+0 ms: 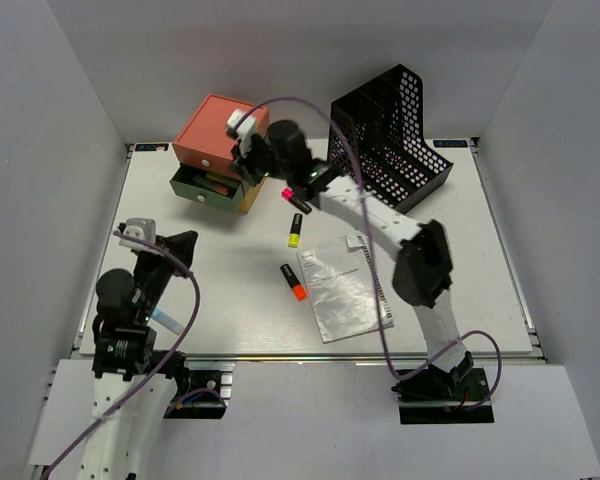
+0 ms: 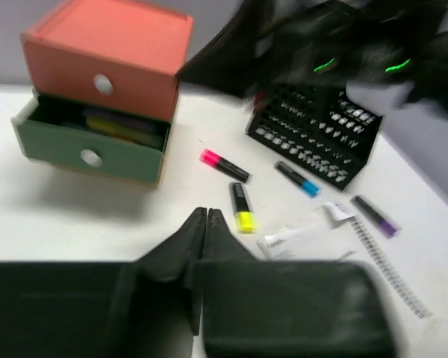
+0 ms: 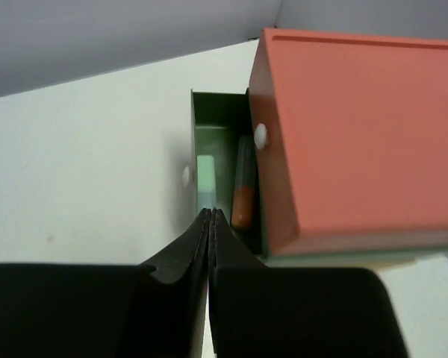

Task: Organize the desk

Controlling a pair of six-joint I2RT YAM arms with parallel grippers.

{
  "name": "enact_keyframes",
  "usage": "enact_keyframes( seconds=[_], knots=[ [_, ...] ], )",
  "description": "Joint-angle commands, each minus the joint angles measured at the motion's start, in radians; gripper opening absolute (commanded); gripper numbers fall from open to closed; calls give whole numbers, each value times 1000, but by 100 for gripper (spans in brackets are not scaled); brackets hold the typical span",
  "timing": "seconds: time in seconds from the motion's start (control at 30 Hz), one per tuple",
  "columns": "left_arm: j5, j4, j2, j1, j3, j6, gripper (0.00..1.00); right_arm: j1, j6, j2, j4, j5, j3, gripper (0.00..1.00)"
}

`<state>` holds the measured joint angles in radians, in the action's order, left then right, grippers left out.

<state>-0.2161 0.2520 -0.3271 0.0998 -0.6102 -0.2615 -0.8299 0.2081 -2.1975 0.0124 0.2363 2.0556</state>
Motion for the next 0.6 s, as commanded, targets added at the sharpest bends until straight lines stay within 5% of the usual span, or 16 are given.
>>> enact_keyframes(
  seconds=[0.0,0.1,0.27,0.43,0.57],
  knots=[
    [14,-20,-129,-6,7,-80,1,67,-47,259,-271,90,17,0],
    [-14,-14,-327,14,-51,-215,0,126,-67,402,-446,136,-120,0],
    [-6,85,-639,14,-176,-414,0,273,-85,631,-425,306,-522,0],
    [186,137,-788,14,-215,-534,0,362,31,786,-503,517,-765,0],
    [305,173,-887,14,-278,-649,5,409,-29,962,-353,554,-984,0]
  ],
)
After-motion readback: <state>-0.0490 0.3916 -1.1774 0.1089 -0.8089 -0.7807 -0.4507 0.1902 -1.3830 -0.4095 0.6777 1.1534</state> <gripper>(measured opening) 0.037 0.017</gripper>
